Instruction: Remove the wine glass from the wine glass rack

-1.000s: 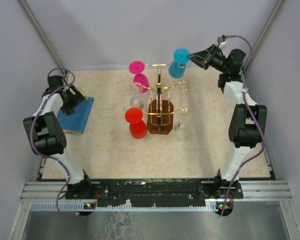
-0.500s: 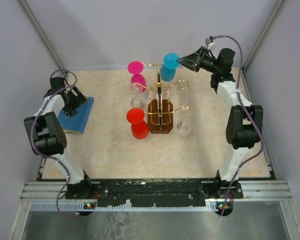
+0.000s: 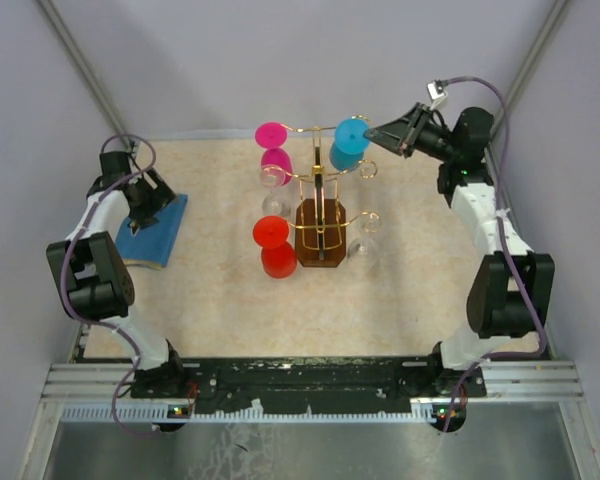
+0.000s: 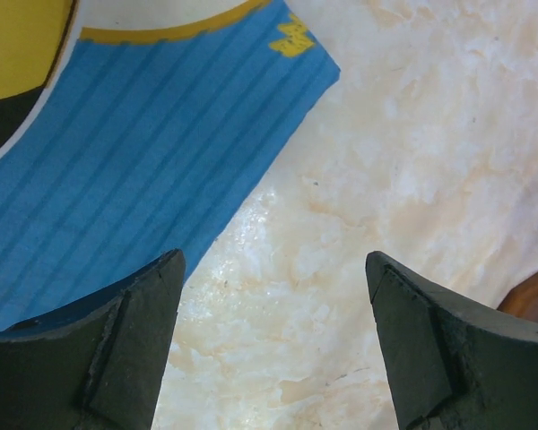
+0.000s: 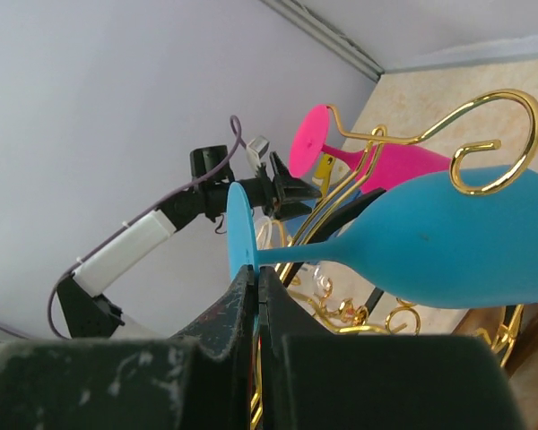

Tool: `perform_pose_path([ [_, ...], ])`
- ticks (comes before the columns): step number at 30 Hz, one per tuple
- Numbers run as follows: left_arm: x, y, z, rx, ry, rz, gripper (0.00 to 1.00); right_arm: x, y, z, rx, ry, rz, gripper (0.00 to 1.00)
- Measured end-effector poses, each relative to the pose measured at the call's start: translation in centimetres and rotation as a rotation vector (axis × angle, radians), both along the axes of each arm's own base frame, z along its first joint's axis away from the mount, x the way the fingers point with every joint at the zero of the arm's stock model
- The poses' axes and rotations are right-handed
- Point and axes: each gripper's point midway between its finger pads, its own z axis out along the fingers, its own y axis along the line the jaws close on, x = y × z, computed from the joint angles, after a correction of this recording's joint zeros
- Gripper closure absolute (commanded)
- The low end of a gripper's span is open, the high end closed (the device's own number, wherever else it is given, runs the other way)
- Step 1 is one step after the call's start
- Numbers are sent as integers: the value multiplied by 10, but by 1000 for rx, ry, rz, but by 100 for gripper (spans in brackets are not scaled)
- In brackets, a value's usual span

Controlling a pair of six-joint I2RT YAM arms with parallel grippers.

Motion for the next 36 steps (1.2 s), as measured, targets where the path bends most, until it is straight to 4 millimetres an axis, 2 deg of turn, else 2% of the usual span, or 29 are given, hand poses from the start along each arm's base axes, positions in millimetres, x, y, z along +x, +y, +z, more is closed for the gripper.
perform_pose_path([
  [4, 2, -9, 7, -1, -18, -22, 14, -14, -25, 19, -19, -55, -55, 100],
  [8, 4, -30, 11, -9, -30, -74, 14, -16, -49, 21, -44, -57, -107, 100],
  [14, 5, -58, 17, -17, -46, -151, 14, -11, -66, -3, -96, 12, -154, 100],
  [18, 5, -61, 25, -16, -65, -161, 14, -6, -79, -22, -150, 62, -210, 100],
  [29, -16, -69, 43, -28, -132, -182, 13, 25, -143, -47, -449, 119, -534, 100],
  [34, -24, -75, 36, -51, -130, -201, 13, 44, -179, -61, -644, 174, -696, 100],
  [36, -26, -75, 33, -53, -122, -203, 13, 57, -192, -71, -742, 201, -758, 100],
])
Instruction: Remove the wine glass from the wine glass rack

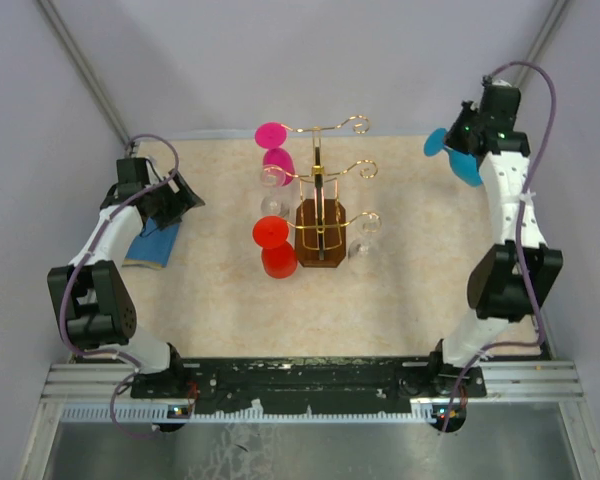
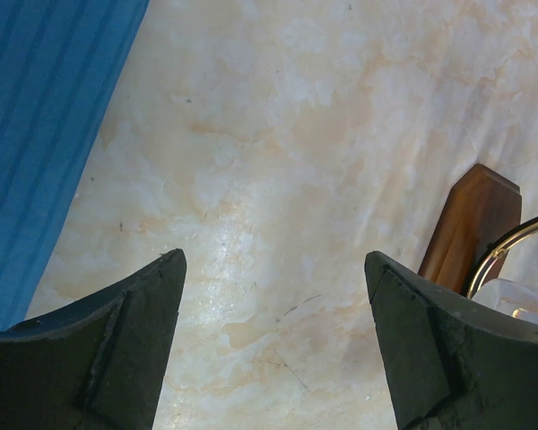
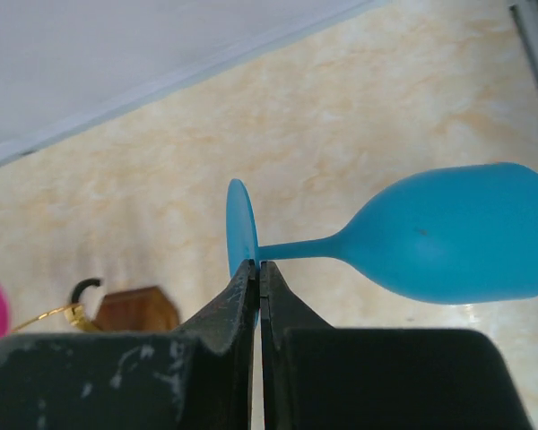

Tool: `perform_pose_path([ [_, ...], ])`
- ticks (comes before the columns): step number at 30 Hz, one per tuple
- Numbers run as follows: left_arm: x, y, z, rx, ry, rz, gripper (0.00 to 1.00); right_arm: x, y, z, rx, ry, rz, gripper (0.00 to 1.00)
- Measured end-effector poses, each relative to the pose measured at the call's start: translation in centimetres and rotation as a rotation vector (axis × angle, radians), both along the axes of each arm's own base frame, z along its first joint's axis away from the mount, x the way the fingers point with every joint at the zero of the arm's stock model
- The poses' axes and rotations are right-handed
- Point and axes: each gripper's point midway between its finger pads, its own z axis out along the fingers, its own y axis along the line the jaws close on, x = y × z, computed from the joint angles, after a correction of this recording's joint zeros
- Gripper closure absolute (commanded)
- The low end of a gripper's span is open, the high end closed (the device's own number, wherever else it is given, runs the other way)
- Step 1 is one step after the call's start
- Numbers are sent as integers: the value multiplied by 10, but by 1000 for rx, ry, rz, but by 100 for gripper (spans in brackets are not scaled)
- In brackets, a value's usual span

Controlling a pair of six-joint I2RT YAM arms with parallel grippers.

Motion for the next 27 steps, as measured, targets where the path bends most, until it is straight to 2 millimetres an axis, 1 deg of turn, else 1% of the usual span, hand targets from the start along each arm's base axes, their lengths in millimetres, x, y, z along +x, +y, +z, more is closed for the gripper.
perform_pose_path([
  [3, 0, -1, 0, -3, -2, -8, 13, 28, -12, -23, -149, 92, -76, 100],
  [7, 0, -4, 1, -13, -4, -21, 13, 76, -27, -51, -357, 185, -172, 100],
  [9, 0, -4, 1, -15, -5, -24, 13, 94, -38, -67, -488, 231, -229, 100],
  [11, 0, -6, 2, -22, -8, -30, 13, 103, -48, -82, -598, 275, -273, 100],
  [14, 0, -8, 3, -32, -15, -40, 13, 102, -61, -105, -742, 352, -305, 100],
  [18, 1, -11, 4, -45, -23, -53, 13, 90, -84, -127, -920, 447, -329, 100],
  [22, 0, -14, 3, -57, -22, -63, 14, 80, -97, -154, -1043, 525, -306, 100],
  [24, -1, -15, 2, -62, -20, -67, 13, 77, -102, -158, -1088, 552, -293, 100],
  [27, -2, -17, 2, -69, -18, -70, 14, 80, -106, -153, -1132, 537, -317, 100],
])
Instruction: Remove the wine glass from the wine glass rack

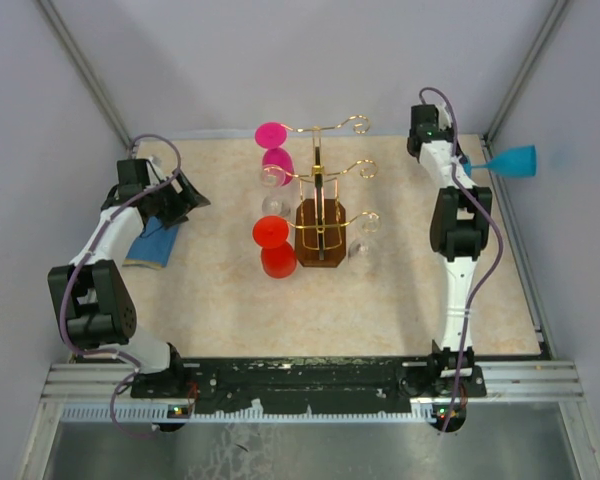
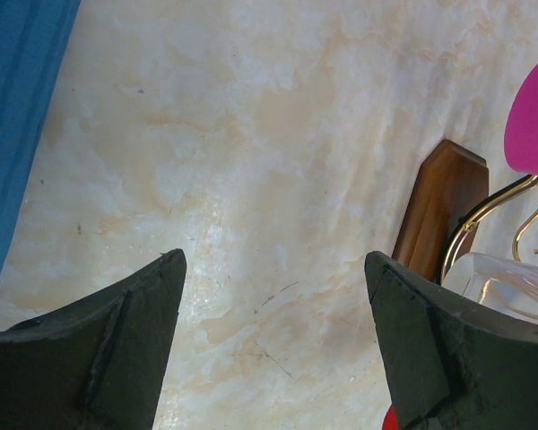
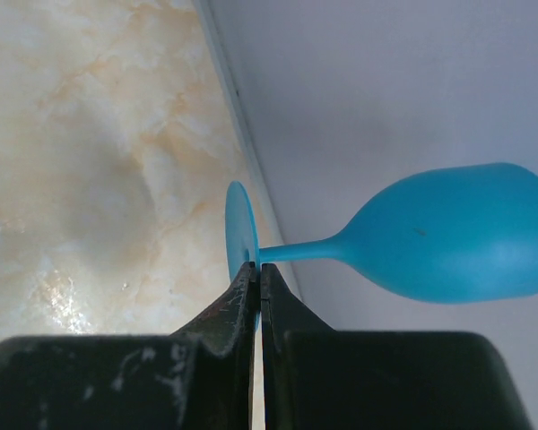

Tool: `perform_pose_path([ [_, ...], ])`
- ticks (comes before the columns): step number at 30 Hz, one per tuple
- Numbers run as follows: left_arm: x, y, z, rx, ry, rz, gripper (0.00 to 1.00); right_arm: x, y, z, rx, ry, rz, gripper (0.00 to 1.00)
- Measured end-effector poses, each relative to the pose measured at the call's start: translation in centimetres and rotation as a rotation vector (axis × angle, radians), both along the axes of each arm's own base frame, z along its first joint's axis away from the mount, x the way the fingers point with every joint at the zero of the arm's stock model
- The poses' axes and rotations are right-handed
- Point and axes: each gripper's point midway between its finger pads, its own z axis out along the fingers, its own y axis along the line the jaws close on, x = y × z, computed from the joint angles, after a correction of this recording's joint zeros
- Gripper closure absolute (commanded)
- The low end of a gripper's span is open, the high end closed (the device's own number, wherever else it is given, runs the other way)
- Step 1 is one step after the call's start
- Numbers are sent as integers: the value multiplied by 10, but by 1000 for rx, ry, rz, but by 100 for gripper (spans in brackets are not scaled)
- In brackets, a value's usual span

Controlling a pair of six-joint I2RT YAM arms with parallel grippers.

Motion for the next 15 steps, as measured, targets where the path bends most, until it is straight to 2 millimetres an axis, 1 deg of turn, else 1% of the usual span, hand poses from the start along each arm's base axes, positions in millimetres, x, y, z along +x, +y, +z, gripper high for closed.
perform_pose_path([
  [3, 0, -2, 0, -4, 0, -6, 14, 2, -1, 3, -52, -2, 1, 100],
  [7, -1, -6, 0, -16, -4, -16, 13, 3, 5, 8, -103, 16, 13, 100],
  [11, -4, -8, -5, -30, 6, -20, 14, 6, 7, 16, -144, 7, 12, 100],
  [15, -7, -13, -6, -46, 11, -29, 14, 6, 5, 15, -178, 12, 9, 100],
])
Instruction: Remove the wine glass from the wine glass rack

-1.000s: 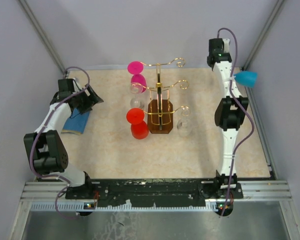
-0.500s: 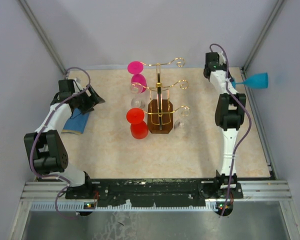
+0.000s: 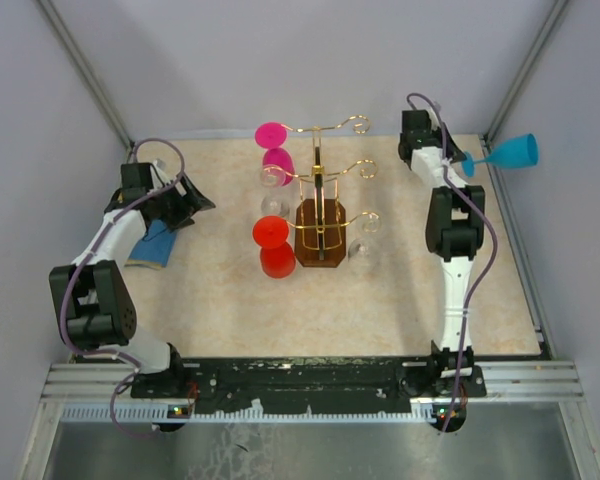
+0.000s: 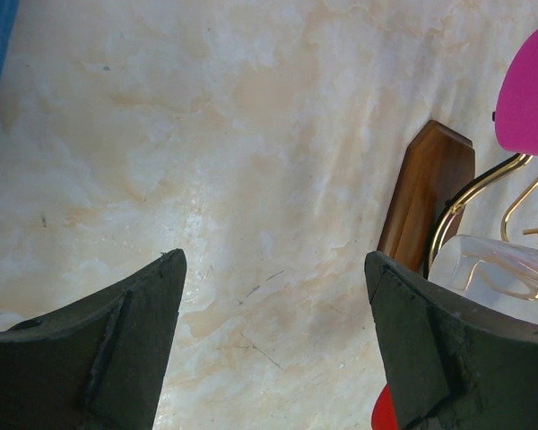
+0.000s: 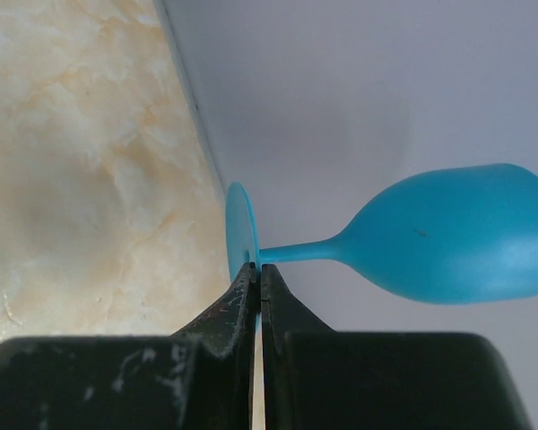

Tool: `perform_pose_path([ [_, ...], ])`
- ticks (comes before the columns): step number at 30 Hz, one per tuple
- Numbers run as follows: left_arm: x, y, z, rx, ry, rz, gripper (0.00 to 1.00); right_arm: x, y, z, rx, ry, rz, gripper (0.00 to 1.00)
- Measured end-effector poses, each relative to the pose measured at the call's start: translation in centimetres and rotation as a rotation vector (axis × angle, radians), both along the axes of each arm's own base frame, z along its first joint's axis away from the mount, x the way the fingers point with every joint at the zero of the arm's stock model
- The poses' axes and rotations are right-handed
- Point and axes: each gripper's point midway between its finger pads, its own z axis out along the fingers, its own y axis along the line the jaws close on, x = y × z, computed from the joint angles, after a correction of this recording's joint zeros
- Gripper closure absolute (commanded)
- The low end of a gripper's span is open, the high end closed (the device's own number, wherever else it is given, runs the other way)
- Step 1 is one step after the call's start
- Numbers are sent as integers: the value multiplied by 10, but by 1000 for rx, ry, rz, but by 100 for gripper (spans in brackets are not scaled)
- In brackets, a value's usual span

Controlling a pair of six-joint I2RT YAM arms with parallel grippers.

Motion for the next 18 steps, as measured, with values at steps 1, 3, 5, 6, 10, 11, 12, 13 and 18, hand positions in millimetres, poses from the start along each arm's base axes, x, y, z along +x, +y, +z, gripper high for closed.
perform_pose_path([
  [1, 0, -1, 0, -3, -1, -4, 14, -1, -1, -4, -8, 13, -1, 100],
  [3, 1, -5, 2, -10, -8, -13, 14, 0, -1, -14, -19, 31, -2, 100],
  [5, 1, -6, 3, -13, -13, -19, 14, -1, -1, -29, -28, 67, 1, 100],
  [6, 1, -7, 3, -14, -14, -20, 14, -2, -1, -37, -30, 85, 3, 100],
  [10, 1, -8, 3, -18, -14, -25, 14, -7, 2, -68, -48, 164, 12, 100],
  [11, 1, -9, 4, -19, -14, -25, 14, -8, 4, -74, -52, 181, 18, 100],
  [12, 1, -9, 4, -21, -14, -26, 14, -8, 6, -78, -59, 197, 25, 100],
  [13, 1, -9, 4, -23, -14, -26, 14, -8, 10, -81, -66, 210, 32, 100],
  [18, 1, -12, 5, -32, -16, -30, 14, -4, 30, -81, -81, 223, 77, 100],
])
